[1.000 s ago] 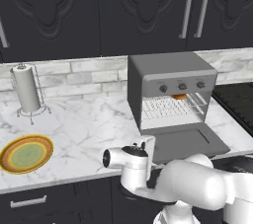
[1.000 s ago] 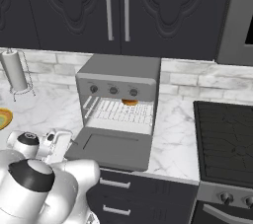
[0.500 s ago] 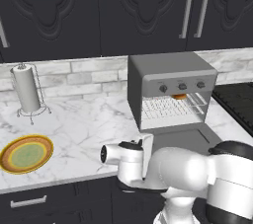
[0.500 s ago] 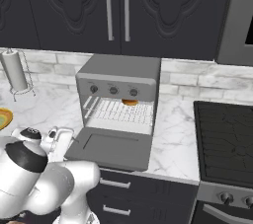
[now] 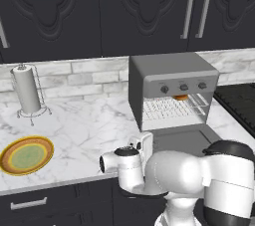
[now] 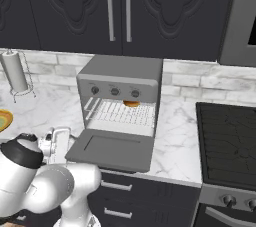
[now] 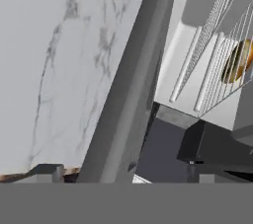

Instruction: Pick up the bagel from the plate, place it on the toaster oven rack, close the door, and set the timer.

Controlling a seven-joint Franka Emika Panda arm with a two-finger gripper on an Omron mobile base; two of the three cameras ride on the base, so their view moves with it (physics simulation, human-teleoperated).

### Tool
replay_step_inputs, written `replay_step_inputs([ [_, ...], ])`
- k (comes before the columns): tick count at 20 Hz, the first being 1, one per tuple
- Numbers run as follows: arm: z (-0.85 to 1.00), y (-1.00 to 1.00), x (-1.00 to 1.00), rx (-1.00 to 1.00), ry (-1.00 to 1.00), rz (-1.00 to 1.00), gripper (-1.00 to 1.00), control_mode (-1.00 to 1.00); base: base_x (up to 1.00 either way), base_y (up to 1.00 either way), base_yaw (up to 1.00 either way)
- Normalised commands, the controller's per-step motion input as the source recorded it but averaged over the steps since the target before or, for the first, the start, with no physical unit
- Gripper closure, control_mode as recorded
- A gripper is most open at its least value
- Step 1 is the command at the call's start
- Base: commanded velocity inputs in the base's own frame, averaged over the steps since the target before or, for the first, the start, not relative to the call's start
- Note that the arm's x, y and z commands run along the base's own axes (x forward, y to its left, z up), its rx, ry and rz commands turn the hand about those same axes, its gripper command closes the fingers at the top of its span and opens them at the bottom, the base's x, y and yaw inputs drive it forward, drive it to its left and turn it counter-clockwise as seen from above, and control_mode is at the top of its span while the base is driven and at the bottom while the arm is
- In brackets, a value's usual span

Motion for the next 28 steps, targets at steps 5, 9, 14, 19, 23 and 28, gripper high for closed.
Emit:
replay_step_inputs([
  [5,0.58,-0.50,0.37,-0.14,-0.32,0.16,-1.00,-1.00,0.00,0.00,0.00],
  [9,0.66,-0.51,0.36,-0.10,-0.31,0.19,-1.00,-1.00,0.00,0.00,0.00],
  [14,0.81,-0.52,0.36,-0.11,-0.31,0.21,-1.00,-1.00,0.00,0.00,0.00],
  [19,0.98,-0.46,0.51,-0.08,-0.29,0.20,-1.00,-1.00,0.00,0.00,0.00],
  [23,0.73,-0.40,0.73,-0.03,-0.20,0.19,-1.00,-1.00,0.00,0.00,0.00],
  [28,0.46,-0.50,0.85,-0.04,-0.06,0.17,-1.00,-1.00,0.00,0.00,0.00],
])
